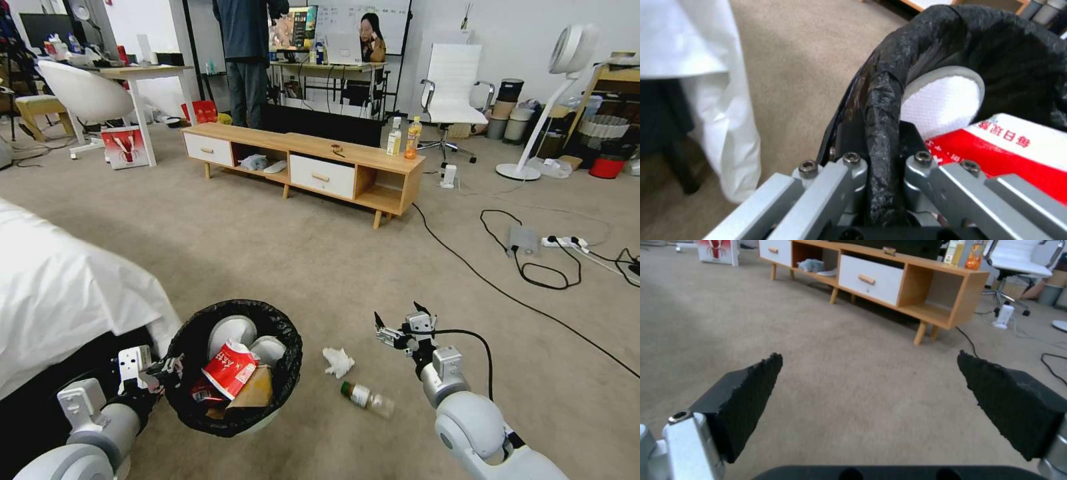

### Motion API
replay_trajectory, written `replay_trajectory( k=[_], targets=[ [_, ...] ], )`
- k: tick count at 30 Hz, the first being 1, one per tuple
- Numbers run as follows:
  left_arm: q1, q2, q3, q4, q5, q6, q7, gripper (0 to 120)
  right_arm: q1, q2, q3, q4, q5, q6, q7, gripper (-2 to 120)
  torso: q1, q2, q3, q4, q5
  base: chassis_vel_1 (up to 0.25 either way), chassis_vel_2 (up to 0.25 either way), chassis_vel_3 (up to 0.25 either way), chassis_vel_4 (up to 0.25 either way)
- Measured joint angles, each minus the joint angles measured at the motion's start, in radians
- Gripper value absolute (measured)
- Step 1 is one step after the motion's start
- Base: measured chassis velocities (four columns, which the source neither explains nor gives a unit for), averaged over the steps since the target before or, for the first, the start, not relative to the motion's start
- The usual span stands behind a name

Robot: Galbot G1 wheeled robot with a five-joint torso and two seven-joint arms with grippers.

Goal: Pick up the trash bin and place the garbage on the floor into it.

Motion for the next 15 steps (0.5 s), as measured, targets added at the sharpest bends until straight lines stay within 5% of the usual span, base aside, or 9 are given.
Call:
replay_trajectory(
  k=[7, 11, 13, 15],
  targets=[
    [0.002, -0.002, -0.001, -0.001, 0.001, 0.0, 0.0, 4, -0.003, -0.009, 0.001, 0.002, 0.015, -0.025, 0.015, 100, 0.0, 0.0, 0.0, -0.0003, 0.0004, -0.09, 0.113, 0.097, -0.08],
    [0.004, -0.002, -0.002, -0.003, 0.001, 0.0, 0.0, 4, -0.018, -0.038, 0.024, 0.038, 0.072, -0.165, 0.021, 100, 0.0, 0.0, 0.0, -0.0002, 0.0004, 0.047, -0.054, -0.039, 0.059],
    [0.006, -0.004, -0.002, -0.004, 0.001, 0.0, -0.001, 4, -0.03, -0.061, 0.062, 0.088, 0.156, -0.358, 0.011, 100, 0.0, 0.0, 0.0, -0.0004, 0.0004, 0.027, -0.019, -0.024, 0.032],
    [0.007, -0.004, -0.002, -0.004, 0.001, 0.0, -0.001, 4, -0.032, -0.069, 0.078, 0.106, 0.184, -0.436, -0.002, 100, 0.0, 0.0, 0.0, -0.0006, 0.0002, 0.0, 0.0, 0.0, 0.0]
  ],
)
